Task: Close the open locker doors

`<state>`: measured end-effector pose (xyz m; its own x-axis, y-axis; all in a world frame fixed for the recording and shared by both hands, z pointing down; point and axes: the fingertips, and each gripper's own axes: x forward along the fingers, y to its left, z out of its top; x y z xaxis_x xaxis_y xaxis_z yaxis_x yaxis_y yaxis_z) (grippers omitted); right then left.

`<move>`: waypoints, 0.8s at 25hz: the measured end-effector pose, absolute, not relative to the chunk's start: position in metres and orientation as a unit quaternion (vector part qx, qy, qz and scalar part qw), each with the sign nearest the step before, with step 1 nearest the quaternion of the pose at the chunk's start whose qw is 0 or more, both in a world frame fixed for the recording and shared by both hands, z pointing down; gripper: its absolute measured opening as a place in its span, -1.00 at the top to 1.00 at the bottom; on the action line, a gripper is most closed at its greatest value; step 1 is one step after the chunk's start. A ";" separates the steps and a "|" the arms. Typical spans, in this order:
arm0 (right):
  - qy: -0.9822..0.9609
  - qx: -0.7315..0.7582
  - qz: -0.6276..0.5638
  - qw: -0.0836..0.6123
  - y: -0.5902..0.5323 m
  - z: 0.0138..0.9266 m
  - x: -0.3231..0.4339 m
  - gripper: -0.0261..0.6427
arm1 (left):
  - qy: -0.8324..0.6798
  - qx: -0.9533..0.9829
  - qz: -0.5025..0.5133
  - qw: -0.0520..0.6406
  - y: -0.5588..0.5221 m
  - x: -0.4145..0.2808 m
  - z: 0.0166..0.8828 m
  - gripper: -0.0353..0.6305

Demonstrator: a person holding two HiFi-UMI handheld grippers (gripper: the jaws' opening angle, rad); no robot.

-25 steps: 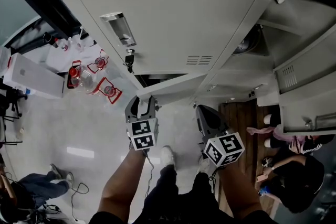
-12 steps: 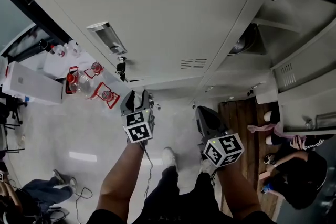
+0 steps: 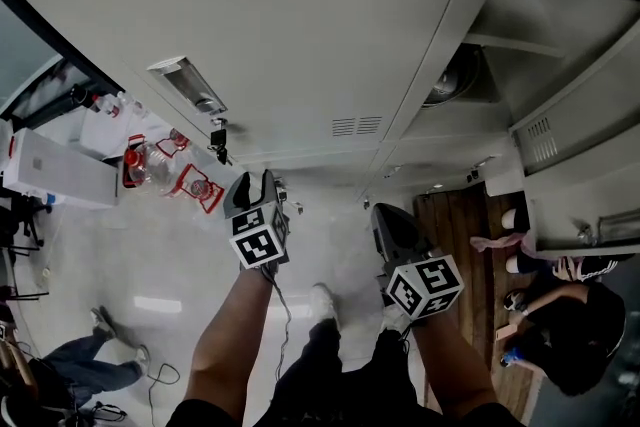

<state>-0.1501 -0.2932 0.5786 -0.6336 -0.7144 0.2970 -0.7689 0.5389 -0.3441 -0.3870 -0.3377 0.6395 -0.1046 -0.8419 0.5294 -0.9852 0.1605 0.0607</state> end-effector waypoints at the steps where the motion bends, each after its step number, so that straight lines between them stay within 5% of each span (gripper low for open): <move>1: -0.875 0.424 0.226 0.060 -0.293 0.578 -0.149 0.92 | -0.726 0.629 0.155 0.232 -0.338 -0.387 0.640 0.42; 7: -0.874 0.429 0.223 0.061 -0.292 0.575 -0.141 0.92 | -0.725 0.628 0.149 0.240 -0.341 -0.390 0.637 0.48; 14: -0.875 0.431 0.214 0.058 -0.289 0.565 -0.133 0.92 | -0.727 0.625 0.151 0.240 -0.324 -0.387 0.631 0.85; 20: -0.878 0.431 0.202 0.051 -0.284 0.547 -0.124 0.92 | -0.698 0.664 0.146 0.226 -0.306 -0.353 0.616 0.88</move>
<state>-0.1239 -0.2845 0.5473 -0.6228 -0.7364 0.2643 -0.7779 0.5467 -0.3097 -0.3533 -0.3057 0.6155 -0.0173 -0.8604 0.5094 -0.9924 0.0768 0.0960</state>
